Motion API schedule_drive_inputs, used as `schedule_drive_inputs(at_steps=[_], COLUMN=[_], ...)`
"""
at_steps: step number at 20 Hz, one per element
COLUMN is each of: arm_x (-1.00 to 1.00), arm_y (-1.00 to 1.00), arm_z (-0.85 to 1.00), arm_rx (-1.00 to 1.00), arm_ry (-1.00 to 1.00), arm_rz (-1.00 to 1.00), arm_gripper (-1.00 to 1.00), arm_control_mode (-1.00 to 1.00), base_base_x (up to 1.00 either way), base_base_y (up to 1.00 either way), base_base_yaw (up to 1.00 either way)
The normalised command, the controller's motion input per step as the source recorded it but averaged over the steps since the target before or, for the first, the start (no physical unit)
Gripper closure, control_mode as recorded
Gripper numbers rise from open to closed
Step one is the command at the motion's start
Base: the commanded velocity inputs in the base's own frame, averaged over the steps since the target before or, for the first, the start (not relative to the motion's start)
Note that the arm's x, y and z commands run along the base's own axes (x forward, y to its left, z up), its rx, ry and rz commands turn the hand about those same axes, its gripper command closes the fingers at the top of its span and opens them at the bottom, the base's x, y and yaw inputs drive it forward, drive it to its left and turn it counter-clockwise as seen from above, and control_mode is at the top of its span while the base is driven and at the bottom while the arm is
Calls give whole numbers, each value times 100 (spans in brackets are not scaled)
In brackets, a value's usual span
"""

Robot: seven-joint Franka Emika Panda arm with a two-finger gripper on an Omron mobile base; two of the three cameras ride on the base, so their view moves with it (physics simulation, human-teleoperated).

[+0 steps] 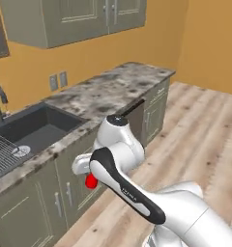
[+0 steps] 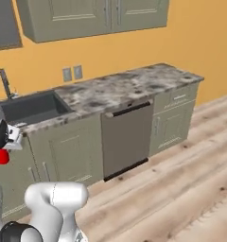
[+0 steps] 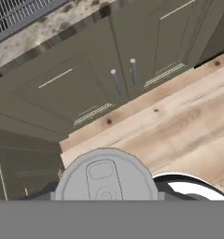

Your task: Four empty soda cans are scattered around the kitchen. Gather all the cans and cluster them next to the stove for recycling.

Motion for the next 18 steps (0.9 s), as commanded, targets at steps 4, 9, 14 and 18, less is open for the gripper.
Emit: schedule_drive_inputs(at_steps=[4,9,14,18], arm_x=[0,0,0,0], arm_y=[0,0,0,0], arm_z=[0,0,0,0], arm_rx=[0,0,0,0], arm_ry=[0,0,0,0], arm_rz=[0,0,0,0], arm_gripper=[100,100,100,100], arm_control_mode=[100,100,100,100], base_base_x=[4,7,14,25], base_base_y=[-1,-1,0,0], base_base_yaw=[-85,-81,-72,-58])
